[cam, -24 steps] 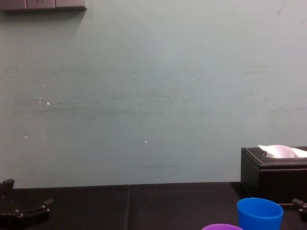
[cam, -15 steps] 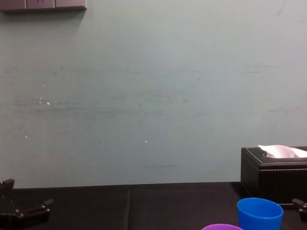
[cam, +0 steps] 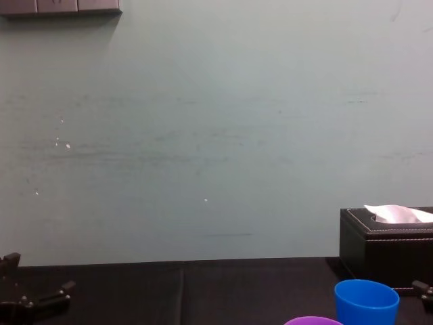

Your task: Stack the three plastic cups sequentially using one hand.

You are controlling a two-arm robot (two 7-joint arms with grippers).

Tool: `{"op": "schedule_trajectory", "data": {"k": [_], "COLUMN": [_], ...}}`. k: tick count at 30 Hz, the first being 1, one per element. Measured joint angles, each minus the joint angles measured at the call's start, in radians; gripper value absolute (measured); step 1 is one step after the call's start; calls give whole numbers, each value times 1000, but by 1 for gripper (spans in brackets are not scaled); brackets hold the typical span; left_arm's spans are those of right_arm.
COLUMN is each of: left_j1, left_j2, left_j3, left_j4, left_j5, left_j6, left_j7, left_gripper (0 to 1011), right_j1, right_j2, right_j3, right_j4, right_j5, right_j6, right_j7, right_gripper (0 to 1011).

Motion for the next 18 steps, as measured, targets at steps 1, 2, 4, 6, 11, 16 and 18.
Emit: {"op": "schedule_trajectory", "data": {"k": [1, 2, 4, 6, 11, 16, 18], "left_j1": [0, 0, 0, 0, 0, 0, 0], "left_j2": [0, 0, 0, 0, 0, 0, 0], "left_j3": [0, 0, 0, 0, 0, 0, 0], "left_j4": [0, 0, 0, 0, 0, 0, 0], "left_j5": [0, 0, 0, 0, 0, 0, 0], "left_j6": [0, 0, 0, 0, 0, 0, 0], "left_j7": [0, 0, 0, 0, 0, 0, 0], "left_gripper": [1011, 1011, 1012, 1011, 1011, 1011, 1011], "right_j1": [0, 0, 0, 0, 0, 0, 0], "right_j2": [0, 0, 0, 0, 0, 0, 0], "right_j3": [0, 0, 0, 0, 0, 0, 0], "right_j4": [0, 0, 0, 0, 0, 0, 0], "right_j5": [0, 0, 0, 0, 0, 0, 0], "right_j6": [0, 0, 0, 0, 0, 0, 0], "right_j7": [0, 0, 0, 0, 0, 0, 0], "right_gripper": [1003, 1003, 1003, 1003, 1003, 1003, 1003]}}
